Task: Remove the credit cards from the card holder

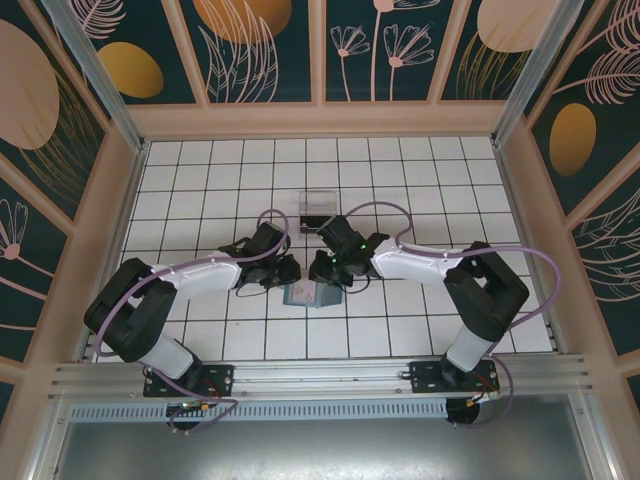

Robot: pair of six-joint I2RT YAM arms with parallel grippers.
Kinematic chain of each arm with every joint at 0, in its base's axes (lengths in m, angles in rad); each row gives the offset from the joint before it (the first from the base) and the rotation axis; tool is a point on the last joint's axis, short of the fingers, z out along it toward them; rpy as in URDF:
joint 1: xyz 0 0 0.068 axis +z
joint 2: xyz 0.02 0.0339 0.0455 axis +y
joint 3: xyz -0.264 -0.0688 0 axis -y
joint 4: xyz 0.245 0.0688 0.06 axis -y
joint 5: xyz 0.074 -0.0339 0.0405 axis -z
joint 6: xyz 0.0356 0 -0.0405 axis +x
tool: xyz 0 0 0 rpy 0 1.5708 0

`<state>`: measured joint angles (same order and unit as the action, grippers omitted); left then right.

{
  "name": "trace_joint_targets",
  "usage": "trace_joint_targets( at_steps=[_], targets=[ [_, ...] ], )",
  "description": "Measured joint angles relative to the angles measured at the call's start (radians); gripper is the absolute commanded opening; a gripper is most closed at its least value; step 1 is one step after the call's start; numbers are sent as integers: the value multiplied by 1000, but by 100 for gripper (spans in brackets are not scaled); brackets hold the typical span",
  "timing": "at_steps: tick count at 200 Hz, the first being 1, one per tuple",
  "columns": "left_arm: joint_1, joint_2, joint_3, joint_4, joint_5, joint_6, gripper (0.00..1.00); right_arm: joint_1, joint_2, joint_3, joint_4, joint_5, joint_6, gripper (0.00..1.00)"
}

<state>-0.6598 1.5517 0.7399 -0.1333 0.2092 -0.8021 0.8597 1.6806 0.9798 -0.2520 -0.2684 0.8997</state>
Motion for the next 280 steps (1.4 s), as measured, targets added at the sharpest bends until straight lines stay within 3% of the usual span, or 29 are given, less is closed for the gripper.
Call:
trace_joint_targets(
  at_steps=[81,211,280],
  targets=[
    [0,0,-18,0,0,0,17,-2,77,-16,92,-41,1,15],
    [0,0,-20,-2,-1,0,17,-2,80,-16,71,-19,-3,30],
    [0,-1,-20,-18,-1,0,17,-2,48,-16,22,10,-3,32]
  ],
)
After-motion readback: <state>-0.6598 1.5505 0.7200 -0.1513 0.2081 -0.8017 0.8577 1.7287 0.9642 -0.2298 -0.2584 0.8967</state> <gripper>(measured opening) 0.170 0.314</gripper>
